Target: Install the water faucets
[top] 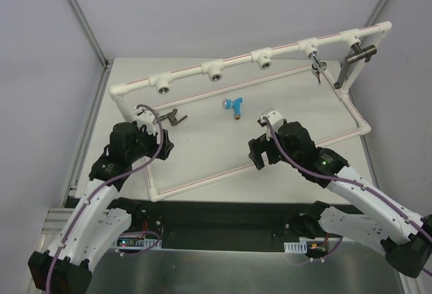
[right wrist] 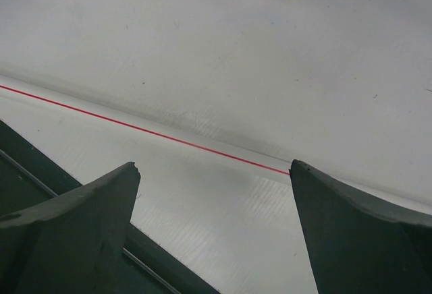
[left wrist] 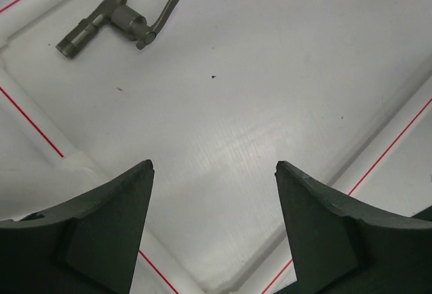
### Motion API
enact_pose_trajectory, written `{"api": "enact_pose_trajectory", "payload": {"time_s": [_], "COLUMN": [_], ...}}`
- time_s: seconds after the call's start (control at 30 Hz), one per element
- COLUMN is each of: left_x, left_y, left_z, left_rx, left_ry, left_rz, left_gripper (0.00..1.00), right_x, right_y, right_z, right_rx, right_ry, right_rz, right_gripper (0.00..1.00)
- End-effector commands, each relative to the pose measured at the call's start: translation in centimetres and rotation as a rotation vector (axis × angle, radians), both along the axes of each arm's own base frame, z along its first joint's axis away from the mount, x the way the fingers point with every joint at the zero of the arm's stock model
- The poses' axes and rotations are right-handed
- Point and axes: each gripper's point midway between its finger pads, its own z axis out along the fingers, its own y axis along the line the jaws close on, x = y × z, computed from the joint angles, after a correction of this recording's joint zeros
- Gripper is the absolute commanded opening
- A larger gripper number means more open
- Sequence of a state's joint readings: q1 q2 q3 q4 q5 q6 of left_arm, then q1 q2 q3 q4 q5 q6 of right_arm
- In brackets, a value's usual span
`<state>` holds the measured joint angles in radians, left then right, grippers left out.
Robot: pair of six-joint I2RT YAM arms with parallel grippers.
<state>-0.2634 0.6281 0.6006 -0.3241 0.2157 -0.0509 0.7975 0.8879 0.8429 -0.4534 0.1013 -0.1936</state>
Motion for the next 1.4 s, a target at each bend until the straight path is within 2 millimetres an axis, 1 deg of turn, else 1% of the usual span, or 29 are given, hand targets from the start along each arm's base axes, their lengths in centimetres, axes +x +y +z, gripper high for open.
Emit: {"api": "enact_pose_trajectory", "payload": {"time_s": [0.0,0.03,0.07,0.1,0.13,0.17,0.2,0.23,0.27,0.33,0.37,0.43,0.47,0.5,0.63,0.67,0.77,0.87,0.9,0.93,1.0,1.03,1.1,1.13,1.17,1.23,1.27,1.33,1.37], "left_x": [3.4,3.8,4.7,5.7,5.9,6.8,7.5,8.2,9.0,10.6,11.5,13.1,14.0,14.5,16.9,18.1,19.5,20.5,20.5,20.7,20.7,20.4,20.1,19.3,18.8,17.7,16.6,14.9,13.2], "left_y": [-1.7,-2.2,-2.7,-2.5,-3.4,-3.8,-4.2,-3.9,-4.4,-3.8,-3.8,-3.6,-3.5,-3.4,-4.0,-4.4,-4.7,-5.3,-5.4,-5.5,-5.6,-5.8,-6.2,-6.5,-6.7,-7.2,-7.6,-9.1,-10.1], "left_z": [-1.1,-1.6,-1.0,-2.7,-3.2,-4.4,-4.8,-5.4,-6.9,-7.8,-8.8,-9.1,-8.7,-9.8,-10.1,-10.0,-10.6,-11.5,-11.8,-12.0,-12.6,-12.9,-12.8,-13.0,-12.7,-12.5,-12.2,-11.6,-11.1], "left_rx": [0.058,0.081,0.096,0.154,0.182,0.221,0.253,0.296,0.332,0.390,0.417,0.457,0.475,0.512,0.585,0.589,0.632,0.651,0.659,0.659,0.670,0.668,0.653,0.637,0.623,0.597,0.573,0.518,0.476], "left_ry": [-0.008,0.007,0.000,0.052,0.065,0.101,0.097,0.102,0.133,0.134,0.151,0.131,0.115,0.128,0.106,0.084,0.079,0.085,0.095,0.097,0.125,0.145,0.158,0.181,0.185,0.211,0.236,0.263,0.281], "left_rz": [-0.085,-0.101,-0.109,-0.089,-0.111,-0.117,-0.125,-0.102,-0.110,-0.059,-0.048,-0.027,-0.008,-0.020,-0.046,-0.041,-0.064,-0.099,-0.109,-0.111,-0.129,-0.147,-0.172,-0.204,-0.222,-0.252,-0.285,-0.336,-0.391], "left_gripper": [0.73,0.74,0.75,0.75,0.75,0.75,0.75,0.75,0.74,0.73,0.72,0.72,0.71,0.71,0.70,0.70,0.65,0.56,0.53,0.46,0.39,0.32,0.25,0.22,0.15,0.08,0.03,0.01,0.00], "right_x": [0.2,0.3,0.3,0.3,0.3,0.3,0.4,0.4,0.5,0.4,0.4,0.3,0.3,0.2,0.1,0.1,0.1,0.0,-0.1,-0.2,-0.3,-0.4,-0.5,-0.4,-0.4,-0.2,-0.1,0.2,0.2], "right_y": [0.0,0.1,0.2,0.2,0.1,0.0,-0.1,-0.3,-0.4,-0.7,-0.9,-1.1,-1.3,-1.4,-2.2,-2.4,-2.8,-3.1,-3.2,-3.3,-3.5,-3.6,-3.7,-3.7,-3.8,-3.7,-3.6,-3.4,-3.3], "right_z": [-0.3,-0.4,-0.2,-0.3,-0.1,-0.1,-0.2,-0.1,0.0,0.0,0.0,0.1,0.1,-0.2,-0.3,-0.4,-0.4,-0.3,-0.4,-0.5,-0.5,-0.5,-0.7,-0.6,-0.7,-0.6,-0.6,-0.6,-0.7], "right_rx": [0.018,0.020,0.026,0.024,0.021,0.017,0.010,0.002,-0.003,-0.010,-0.016,-0.012,-0.013,-0.016,-0.022,-0.026,-0.036,-0.042,-0.046,-0.046,-0.045,-0.043,-0.049,-0.050,-0.058,-0.068,-0.074,-0.079,-0.078], "right_ry": [-0.007,-0.009,-0.012,-0.010,-0.012,-0.017,-0.019,-0.023,-0.032,-0.032,-0.035,-0.040,-0.044,-0.041,-0.047,-0.049,-0.050,-0.051,-0.044,-0.043,-0.041,-0.040,-0.040,-0.042,-0.044,-0.045,-0.048,-0.052,-0.053], "right_rz": [-0.025,-0.025,-0.024,-0.024,-0.025,-0.028,-0.030,-0.029,-0.034,-0.036,-0.041,-0.044,-0.055,-0.059,-0.084,-0.094,-0.104,-0.112,-0.112,-0.114,-0.123,-0.125,-0.128,-0.128,-0.125,-0.119,-0.117,-0.118,-0.114], "right_gripper": [0.96,0.96,0.96,0.96,0.96,0.96,0.96,0.96,0.96,0.96,0.96,0.96,0.96,0.96,0.96,0.96,0.96,0.96,0.96,0.96,0.96,0.96,0.96,0.96,0.96,0.96,0.96,0.96,0.96]}}
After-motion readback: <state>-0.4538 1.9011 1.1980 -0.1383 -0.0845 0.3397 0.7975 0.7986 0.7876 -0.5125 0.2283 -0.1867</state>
